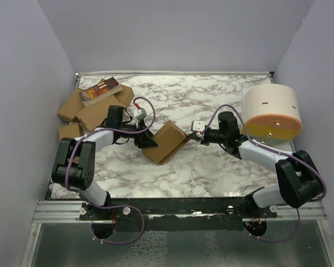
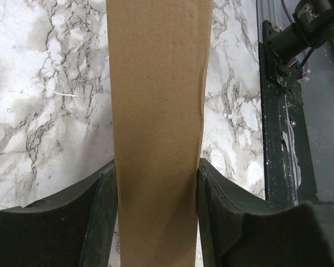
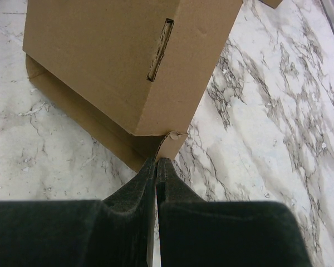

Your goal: Fold the paper box

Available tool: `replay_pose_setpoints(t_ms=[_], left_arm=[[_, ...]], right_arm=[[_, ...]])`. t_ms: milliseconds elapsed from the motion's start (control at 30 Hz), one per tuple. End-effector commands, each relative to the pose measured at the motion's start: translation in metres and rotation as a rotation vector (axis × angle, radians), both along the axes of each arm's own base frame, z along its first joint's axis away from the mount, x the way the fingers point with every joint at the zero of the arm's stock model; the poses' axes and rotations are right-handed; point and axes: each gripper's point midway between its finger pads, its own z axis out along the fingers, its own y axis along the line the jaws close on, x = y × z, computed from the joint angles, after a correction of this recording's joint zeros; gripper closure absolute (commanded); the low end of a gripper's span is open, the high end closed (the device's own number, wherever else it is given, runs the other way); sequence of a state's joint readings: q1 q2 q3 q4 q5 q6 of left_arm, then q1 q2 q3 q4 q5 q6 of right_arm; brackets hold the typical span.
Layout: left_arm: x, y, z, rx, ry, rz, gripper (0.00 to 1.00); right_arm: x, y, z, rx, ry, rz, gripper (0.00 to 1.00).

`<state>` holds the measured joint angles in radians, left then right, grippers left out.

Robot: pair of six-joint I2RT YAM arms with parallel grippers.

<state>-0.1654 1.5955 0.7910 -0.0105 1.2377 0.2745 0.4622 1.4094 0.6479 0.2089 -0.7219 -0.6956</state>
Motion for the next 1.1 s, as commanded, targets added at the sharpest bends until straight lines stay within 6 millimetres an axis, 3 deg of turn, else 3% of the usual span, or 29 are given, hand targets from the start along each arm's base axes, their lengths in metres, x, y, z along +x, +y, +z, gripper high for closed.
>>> replay_pose_setpoints(t_ms=[0,1067], left_arm=[[-0.0036,0.0161,-0.0414,0.105,0.100,0.068,0.88],[0.0036,0.0183,-0.0321,0.037,0.185,0.085,0.91]], right_arm=[[-0.0155,-0.0070,-0.0318,-0.069,0.104,-0.003,0.99],[-0.0197,-0.0019,-0.0322,-0.066,0.073,0.025,0.99]])
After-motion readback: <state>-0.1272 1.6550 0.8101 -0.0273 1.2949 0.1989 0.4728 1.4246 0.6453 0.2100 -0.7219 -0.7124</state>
